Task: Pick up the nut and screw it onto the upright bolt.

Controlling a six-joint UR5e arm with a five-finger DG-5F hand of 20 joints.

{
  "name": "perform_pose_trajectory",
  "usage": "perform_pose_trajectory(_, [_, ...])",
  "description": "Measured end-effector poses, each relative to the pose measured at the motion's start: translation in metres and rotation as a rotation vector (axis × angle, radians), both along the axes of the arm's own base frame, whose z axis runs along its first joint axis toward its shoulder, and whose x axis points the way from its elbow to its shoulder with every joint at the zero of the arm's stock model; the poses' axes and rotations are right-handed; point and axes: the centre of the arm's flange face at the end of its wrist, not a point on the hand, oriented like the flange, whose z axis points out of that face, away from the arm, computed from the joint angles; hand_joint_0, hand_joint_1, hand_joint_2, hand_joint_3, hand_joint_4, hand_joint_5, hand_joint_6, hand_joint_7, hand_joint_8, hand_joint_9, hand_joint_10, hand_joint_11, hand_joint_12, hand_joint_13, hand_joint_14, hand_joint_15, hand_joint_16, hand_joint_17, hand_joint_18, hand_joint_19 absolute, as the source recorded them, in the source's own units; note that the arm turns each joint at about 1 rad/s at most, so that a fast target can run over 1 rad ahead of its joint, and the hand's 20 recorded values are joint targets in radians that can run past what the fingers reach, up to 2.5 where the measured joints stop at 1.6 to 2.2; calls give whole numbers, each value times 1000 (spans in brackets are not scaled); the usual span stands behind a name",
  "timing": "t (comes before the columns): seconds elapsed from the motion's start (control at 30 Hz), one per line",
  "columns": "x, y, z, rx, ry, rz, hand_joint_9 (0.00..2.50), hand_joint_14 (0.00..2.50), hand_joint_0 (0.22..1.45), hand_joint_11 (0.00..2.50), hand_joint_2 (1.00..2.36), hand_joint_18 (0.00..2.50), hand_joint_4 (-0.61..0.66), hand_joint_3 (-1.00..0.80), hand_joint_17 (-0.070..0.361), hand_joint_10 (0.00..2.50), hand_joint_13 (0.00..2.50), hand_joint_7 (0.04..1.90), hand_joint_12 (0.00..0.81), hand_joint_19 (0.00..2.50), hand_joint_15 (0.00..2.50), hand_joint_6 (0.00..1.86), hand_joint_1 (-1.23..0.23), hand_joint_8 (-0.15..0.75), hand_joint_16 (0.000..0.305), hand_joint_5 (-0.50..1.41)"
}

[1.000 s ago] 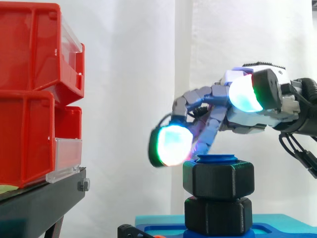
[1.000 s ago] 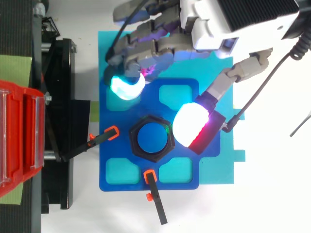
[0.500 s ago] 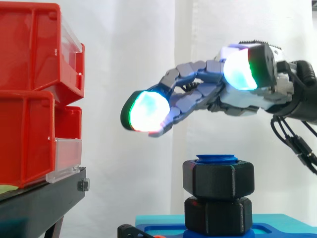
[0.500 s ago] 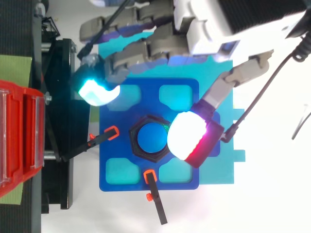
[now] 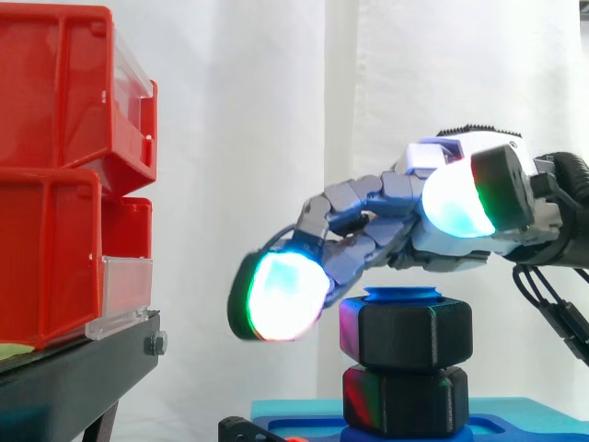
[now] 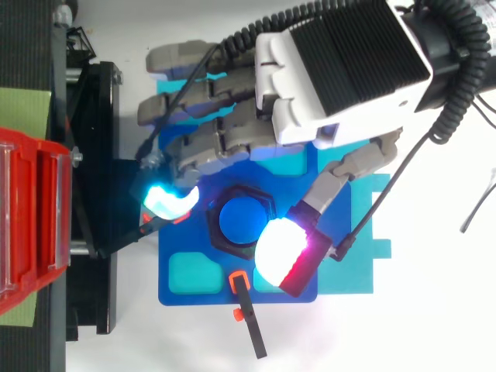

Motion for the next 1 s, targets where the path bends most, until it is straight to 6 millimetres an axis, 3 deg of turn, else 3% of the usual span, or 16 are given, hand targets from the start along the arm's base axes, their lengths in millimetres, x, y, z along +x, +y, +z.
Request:
perform_pose_trajectory(0.1, [-1, 4, -2, 1, 16, 5, 608, 0, 445, 0, 1000, 0, 175, -500, 103, 0, 234, 1095, 351, 0, 0, 505, -243, 259, 46, -96])
perform_pose_trajectory(0.23, [-3, 9, -4, -1, 44, 11, 606, 0, 446, 0, 1000, 0, 191, -500, 103, 0, 237, 934, 348, 0, 0, 504, -243, 250, 46, -104])
perform_pose_trajectory(0.37, [-4, 13, -7, -3, 66, 13, 613, 0, 448, 0, 1000, 0, 192, -500, 103, 0, 252, 1070, 347, 0, 0, 505, -244, 254, 46, -89])
perform_pose_trajectory(0.7, [-4, 9, -6, 4, 63, 5, 657, 0, 457, 0, 1000, 0, 178, -500, 101, 0, 300, 1188, 351, 0, 0, 505, -245, 270, 45, -74])
perform_pose_trajectory(1.0, [-3, 4, -5, 4, 47, 2, 807, 0, 476, 0, 1000, 45, 161, -500, 98, 0, 431, 1482, 341, 0, 0, 502, -234, 285, 43, -20])
